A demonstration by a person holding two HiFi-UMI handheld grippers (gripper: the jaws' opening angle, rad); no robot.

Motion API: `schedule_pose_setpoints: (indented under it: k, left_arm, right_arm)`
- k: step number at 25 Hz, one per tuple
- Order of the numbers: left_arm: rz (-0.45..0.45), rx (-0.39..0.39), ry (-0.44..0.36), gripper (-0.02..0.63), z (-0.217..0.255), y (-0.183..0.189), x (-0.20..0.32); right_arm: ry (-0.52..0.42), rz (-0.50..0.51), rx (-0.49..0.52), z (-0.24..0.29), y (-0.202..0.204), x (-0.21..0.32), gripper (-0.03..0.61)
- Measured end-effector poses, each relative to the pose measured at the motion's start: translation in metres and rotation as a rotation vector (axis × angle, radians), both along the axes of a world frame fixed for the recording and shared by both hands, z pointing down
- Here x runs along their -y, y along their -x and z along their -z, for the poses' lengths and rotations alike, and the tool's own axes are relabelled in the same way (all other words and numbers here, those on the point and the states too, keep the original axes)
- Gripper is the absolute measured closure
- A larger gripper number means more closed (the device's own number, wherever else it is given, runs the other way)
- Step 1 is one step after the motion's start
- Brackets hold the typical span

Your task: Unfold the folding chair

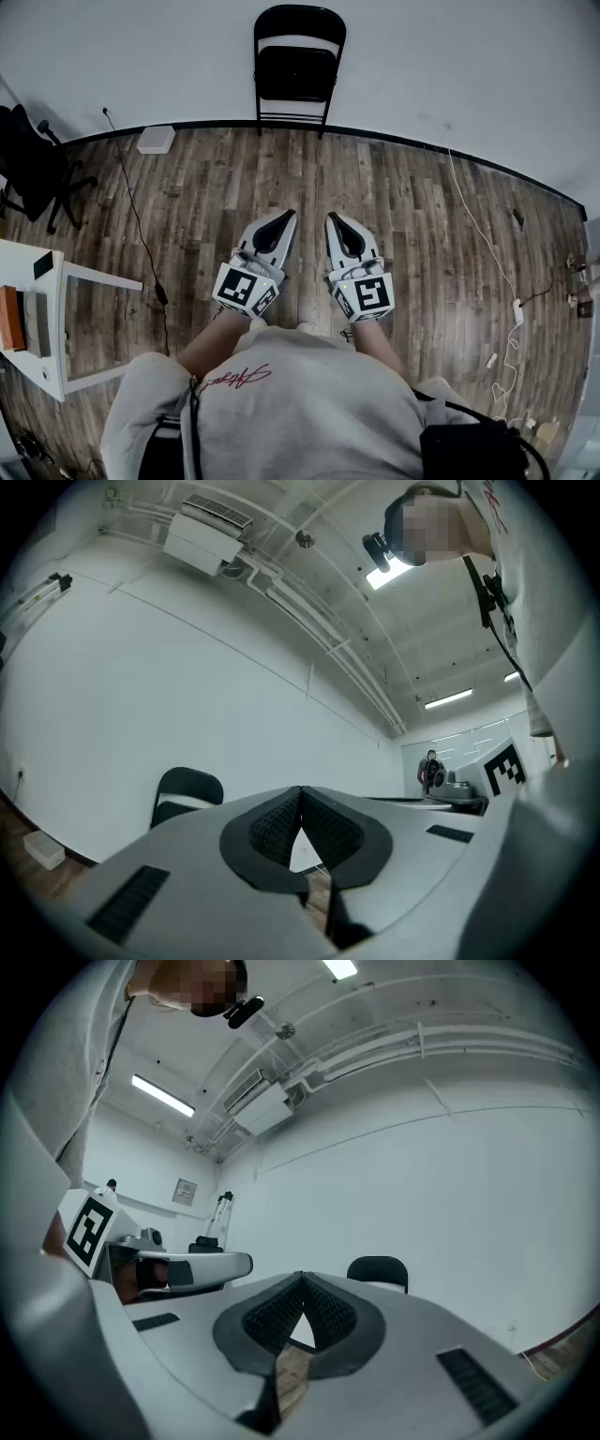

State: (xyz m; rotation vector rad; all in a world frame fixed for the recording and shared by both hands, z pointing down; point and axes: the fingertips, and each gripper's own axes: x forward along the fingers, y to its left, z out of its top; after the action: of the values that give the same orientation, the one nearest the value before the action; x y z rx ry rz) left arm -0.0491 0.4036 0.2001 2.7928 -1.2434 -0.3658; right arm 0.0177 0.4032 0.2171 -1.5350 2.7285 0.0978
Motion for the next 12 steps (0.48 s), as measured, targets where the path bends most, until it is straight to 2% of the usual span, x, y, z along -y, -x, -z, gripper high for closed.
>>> schedule_pose_setpoints:
  k: [12]
  left_arm:
    - [-0.018,0.005,-0.002,0.598,-0.003,-0.014,-0.005]
  right_arm:
    - [-0.022,-0.026,0.007,0.004,-0.013,-0.004,0.563]
